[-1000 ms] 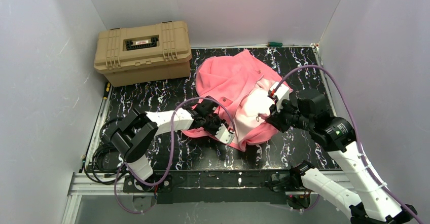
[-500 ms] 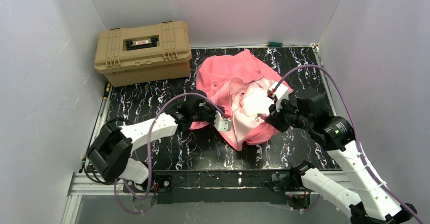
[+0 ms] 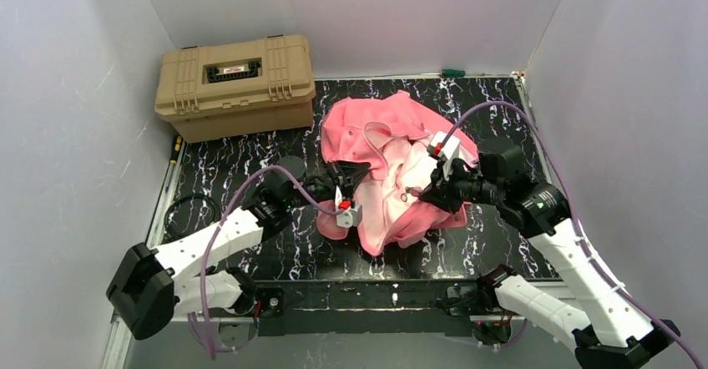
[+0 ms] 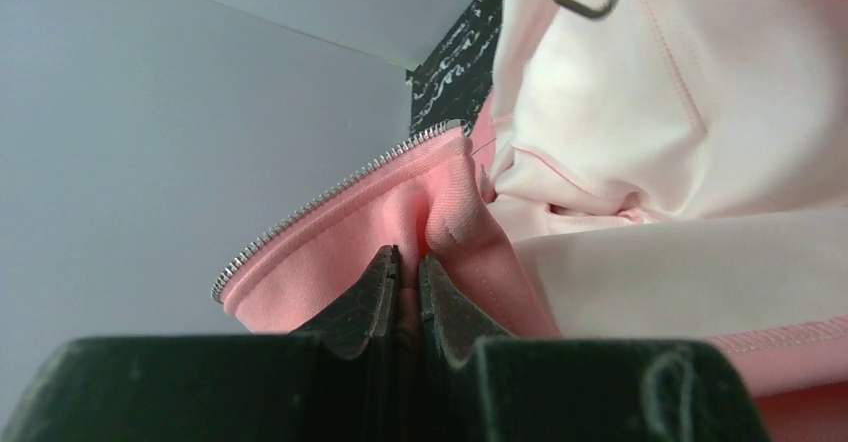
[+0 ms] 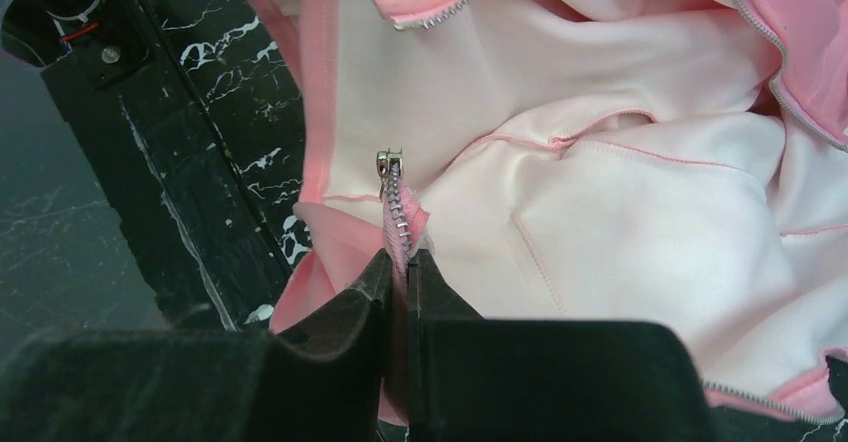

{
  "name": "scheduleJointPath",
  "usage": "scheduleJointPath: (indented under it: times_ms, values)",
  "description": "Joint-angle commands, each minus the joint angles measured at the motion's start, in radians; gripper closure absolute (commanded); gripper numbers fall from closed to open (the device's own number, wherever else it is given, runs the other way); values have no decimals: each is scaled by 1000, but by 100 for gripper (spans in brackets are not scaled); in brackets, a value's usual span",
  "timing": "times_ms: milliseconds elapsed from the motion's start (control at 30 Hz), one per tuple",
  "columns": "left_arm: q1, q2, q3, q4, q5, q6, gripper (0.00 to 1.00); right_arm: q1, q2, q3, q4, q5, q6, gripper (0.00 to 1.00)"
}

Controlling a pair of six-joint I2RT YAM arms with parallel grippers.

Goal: Zip up the jacket

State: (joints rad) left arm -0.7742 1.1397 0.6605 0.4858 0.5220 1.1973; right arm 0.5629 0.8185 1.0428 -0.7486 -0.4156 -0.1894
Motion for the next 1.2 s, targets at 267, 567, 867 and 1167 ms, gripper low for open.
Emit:
scheduleJointPath:
  times_ms: [267,567,867,1167]
  values:
    - [-2,-211,43,-144,-48,-303,100,-1,84,24,49,218,-17,99]
    - [-2,-273,16,-223,-40,-295,100,-1,113,10,46,526,2,99]
    - [-2,-313,73,-233,-109,-393,100,-1,95,-45,95,602,3,99]
    - [-2,-232,293,-298,-394,-747,99,-1,72,-57,116,594,6,99]
